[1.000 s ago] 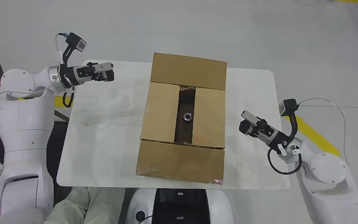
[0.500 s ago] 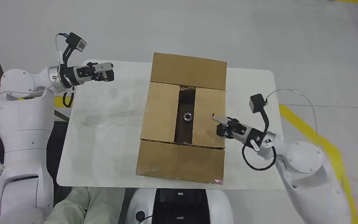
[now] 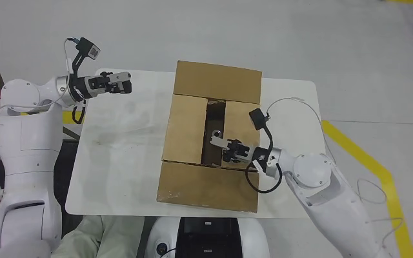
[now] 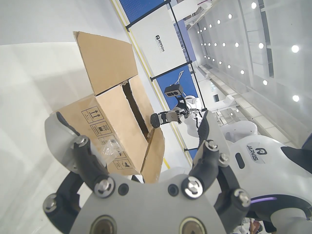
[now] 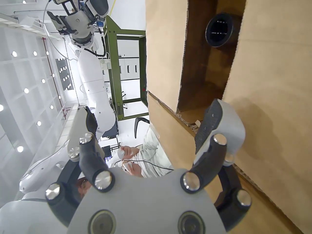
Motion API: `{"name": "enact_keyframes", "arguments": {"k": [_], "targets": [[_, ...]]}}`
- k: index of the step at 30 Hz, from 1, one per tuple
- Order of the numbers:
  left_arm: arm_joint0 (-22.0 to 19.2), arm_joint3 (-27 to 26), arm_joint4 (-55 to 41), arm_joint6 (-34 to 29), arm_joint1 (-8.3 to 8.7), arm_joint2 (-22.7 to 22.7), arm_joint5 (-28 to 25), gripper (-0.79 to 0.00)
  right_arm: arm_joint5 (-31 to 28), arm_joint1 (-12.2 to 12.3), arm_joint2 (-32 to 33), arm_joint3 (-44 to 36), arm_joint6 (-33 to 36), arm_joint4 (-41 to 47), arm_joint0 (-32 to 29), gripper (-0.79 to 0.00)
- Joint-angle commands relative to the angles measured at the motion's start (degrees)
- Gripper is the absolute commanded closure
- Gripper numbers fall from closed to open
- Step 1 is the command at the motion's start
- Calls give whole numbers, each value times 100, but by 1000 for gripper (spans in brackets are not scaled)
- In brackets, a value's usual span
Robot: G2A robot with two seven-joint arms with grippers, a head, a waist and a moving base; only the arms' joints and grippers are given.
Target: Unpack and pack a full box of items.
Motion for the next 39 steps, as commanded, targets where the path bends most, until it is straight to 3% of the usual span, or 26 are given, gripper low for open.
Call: {"name": "enact_keyframes", "arguments": {"k": [1, 13, 27, 39], "targets": [[0, 0, 0, 0, 0, 0, 0, -785, 5, 1, 5, -6, -3, -4, -5, -785], [0, 0, 0, 0, 0, 0, 0, -785, -73, -17, -70, 84, -158, -30, -20, -785], [0, 0, 0, 0, 0, 0, 0, -785, -436, -331, -1057, 1164, -339, 340, 823, -785], [0, 0, 0, 0, 0, 0, 0, -785, -564, -504, -1351, 1214, -333, 944, 1026, -785]]}}
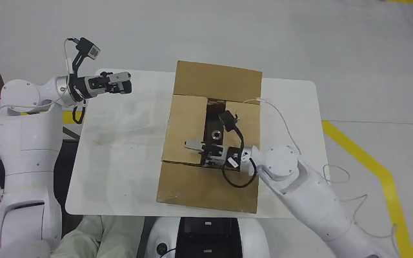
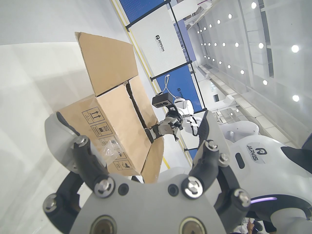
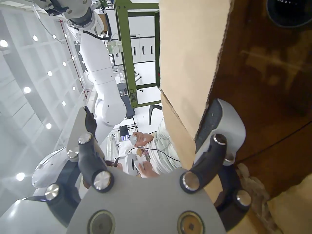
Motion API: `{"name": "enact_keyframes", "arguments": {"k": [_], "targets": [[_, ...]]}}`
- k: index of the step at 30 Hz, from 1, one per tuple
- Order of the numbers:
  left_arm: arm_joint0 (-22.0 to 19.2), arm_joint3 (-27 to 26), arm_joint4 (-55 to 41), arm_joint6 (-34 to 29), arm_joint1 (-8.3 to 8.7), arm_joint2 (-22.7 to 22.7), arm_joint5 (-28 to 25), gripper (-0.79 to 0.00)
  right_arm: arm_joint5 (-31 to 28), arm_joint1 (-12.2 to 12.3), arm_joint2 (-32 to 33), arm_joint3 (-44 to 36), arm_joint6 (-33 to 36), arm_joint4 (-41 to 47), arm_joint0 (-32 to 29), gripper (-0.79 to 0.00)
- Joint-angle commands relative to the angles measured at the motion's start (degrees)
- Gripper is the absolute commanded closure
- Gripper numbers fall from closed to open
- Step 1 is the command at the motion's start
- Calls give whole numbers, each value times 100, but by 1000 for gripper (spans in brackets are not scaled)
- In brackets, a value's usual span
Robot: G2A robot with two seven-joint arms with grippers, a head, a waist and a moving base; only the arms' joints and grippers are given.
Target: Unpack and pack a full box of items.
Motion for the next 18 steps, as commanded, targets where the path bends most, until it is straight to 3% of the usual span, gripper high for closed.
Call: {"name": "enact_keyframes", "arguments": {"k": [1, 10, 15, 18], "targets": [[0, 0, 0, 0, 0, 0, 0, -785, -2, -21, 25, -3, -102, 130, 1, -785], [0, 0, 0, 0, 0, 0, 0, -785, -557, -92, 81, -397, -364, 447, -104, -785], [10, -17, 3, 45, -1, 1, 12, -785, -758, -192, -248, -517, -572, 283, -49, -785], [62, -318, -35, 234, 5, 43, 200, -785, -880, -297, -540, -382, -782, 192, 73, -785]]}}
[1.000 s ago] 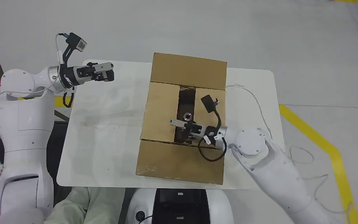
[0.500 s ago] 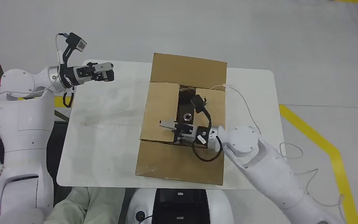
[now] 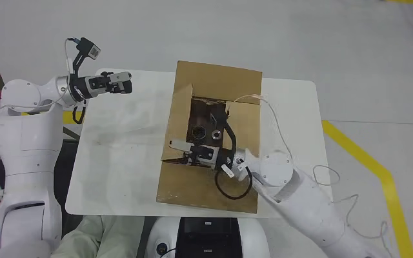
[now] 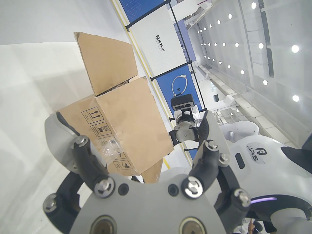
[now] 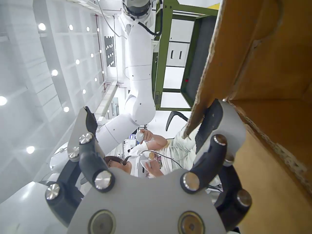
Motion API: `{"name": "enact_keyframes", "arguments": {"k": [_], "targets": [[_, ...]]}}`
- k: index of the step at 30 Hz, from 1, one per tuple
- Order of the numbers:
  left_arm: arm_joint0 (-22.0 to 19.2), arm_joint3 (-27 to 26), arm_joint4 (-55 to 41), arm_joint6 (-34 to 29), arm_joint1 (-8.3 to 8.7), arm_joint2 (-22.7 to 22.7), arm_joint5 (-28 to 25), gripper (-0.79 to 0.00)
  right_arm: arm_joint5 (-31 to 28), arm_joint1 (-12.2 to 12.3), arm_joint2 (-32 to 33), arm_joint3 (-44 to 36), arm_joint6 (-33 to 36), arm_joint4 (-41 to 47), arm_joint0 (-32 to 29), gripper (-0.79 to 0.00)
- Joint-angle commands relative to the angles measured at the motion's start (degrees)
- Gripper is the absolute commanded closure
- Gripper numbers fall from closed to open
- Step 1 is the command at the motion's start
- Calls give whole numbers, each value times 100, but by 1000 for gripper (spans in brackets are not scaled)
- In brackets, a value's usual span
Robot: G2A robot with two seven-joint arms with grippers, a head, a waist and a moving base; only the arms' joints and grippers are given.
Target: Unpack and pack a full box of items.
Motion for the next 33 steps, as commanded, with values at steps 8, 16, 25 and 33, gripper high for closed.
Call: {"name": "enact_keyframes", "arguments": {"k": [8, 16, 25, 33], "targets": [[-14, -544, -444, -58, 29, 106, 363, -785, -251, -369, -731, 649, -355, 99, 511, -785], [-73, -528, -890, -109, 20, 300, 588, -785, -358, -632, -1155, 1086, -361, 112, 752, -785], [-77, -316, -804, -356, 43, 545, 746, -785, -363, -865, -1346, 1429, -357, 64, 953, -785], [-100, 246, -412, -330, 68, 783, 890, -785, -436, -811, -972, 1213, -273, 16, 713, -785]]}}
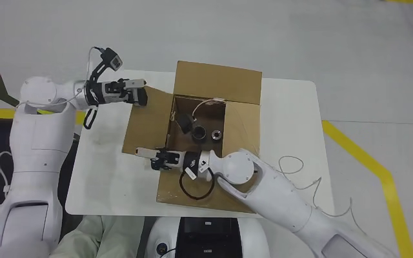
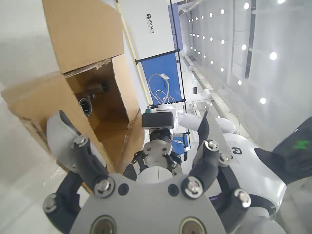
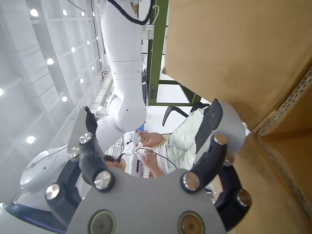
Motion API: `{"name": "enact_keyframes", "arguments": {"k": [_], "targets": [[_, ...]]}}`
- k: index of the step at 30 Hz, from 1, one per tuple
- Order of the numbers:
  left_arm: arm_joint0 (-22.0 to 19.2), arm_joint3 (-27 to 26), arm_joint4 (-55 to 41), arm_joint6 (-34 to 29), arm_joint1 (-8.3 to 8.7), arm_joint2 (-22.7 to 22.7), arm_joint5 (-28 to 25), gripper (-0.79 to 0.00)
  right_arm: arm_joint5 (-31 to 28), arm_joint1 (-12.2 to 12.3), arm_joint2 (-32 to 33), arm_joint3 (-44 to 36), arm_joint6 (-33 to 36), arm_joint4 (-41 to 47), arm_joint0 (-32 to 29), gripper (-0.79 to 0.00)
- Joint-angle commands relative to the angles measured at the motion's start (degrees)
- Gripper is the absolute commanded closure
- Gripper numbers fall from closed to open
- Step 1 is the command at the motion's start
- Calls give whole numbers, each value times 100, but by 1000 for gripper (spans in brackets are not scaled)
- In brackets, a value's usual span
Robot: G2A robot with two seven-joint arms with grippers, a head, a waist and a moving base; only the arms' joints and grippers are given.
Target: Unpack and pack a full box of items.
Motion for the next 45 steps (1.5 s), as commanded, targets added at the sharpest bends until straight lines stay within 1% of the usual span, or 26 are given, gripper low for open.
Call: {"name": "enact_keyframes", "arguments": {"k": [1, 10, 13, 16, 22, 26, 30, 37, 41, 45], "targets": [[1, 137, 77, 3, 13, 16, -29, -785, -14, 43, 154, -121, 38, -17, -110, -785], [25, 563, 263, 28, 45, 124, -143, -785, 68, 329, 988, -1028, 246, -391, -826, -785], [6, 674, 508, 229, 46, 216, -205, -785, 139, 411, 1240, -1281, 350, -487, -1054, -785], [10, 799, 449, 253, 16, 361, -201, -785, 192, 476, 1465, -1478, 439, -518, -1255, -785], [-76, 1011, 425, 311, -33, 586, -259, -785, 228, 562, 1750, -1730, 588, -588, -1540, -785], [-152, 1022, 362, 336, -26, 563, -340, -785, 243, 596, 1858, -1825, 677, -613, -1650, -785], [-151, 820, 307, 318, 23, 413, -407, -785, 262, 636, 1997, -1911, 788, -646, -1756, -785], [-57, 157, 168, 210, 94, 240, -297, -785, 525, 751, 2377, -2093, 1037, -858, -2006, -785], [-97, -185, 158, 228, 104, 261, -227, -785, 635, 829, 2668, -2250, 1175, -913, -2244, -785], [-188, -412, 187, 275, 95, 368, -175, -785, 648, 892, 2843, -2470, 1303, -1009, -2467, -785]]}}
